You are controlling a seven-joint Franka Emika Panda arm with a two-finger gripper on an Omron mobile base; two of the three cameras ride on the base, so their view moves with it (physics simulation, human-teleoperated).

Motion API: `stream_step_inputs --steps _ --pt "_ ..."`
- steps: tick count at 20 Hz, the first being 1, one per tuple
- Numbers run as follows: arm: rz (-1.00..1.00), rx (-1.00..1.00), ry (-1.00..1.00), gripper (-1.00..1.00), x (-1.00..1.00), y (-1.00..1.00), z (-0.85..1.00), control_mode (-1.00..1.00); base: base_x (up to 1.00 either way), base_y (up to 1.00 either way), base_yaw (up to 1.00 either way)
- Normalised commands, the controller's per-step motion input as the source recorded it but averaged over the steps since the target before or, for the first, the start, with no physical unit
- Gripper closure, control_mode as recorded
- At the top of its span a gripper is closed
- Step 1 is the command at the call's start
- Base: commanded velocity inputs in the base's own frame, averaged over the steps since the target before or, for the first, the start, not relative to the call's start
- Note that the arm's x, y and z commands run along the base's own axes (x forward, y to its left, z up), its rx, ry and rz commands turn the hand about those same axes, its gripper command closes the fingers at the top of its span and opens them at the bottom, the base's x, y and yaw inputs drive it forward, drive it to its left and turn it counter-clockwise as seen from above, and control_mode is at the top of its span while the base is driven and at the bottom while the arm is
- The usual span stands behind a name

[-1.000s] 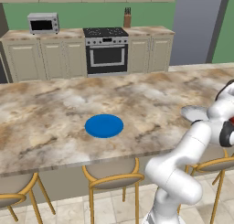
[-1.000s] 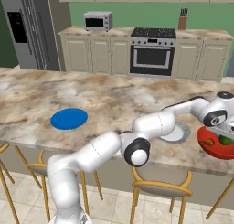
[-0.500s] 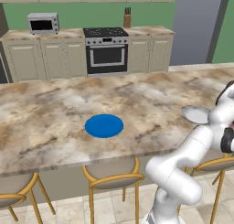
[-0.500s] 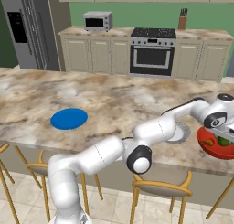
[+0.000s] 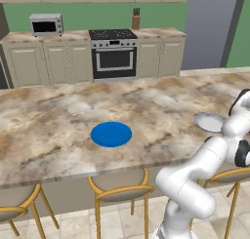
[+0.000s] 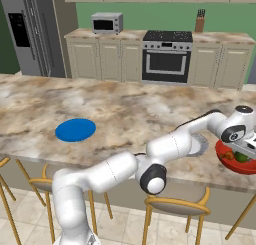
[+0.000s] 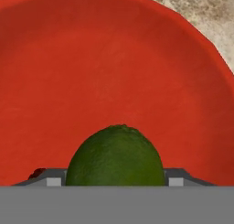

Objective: Pick the chicken drumstick and lime from their plates and place them in the bowl. Then put the bowl in the fridge.

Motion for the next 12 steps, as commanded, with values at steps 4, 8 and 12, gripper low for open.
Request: stream_step_inputs --steps 4,8,12 --pt "-0.01 0.07 0.05 1.00 0.09 -0.08 0.00 -1.00 0.00 0.00 0.00" --pt "0.00 0.05 0.08 -1.00 0.10 -0.11 -0.01 -1.00 0.00 0.00 0.00" --pt "0.00 0.03 0.05 -1.00 0.09 -0.13 0.00 -1.00 0.00 0.00 0.00"
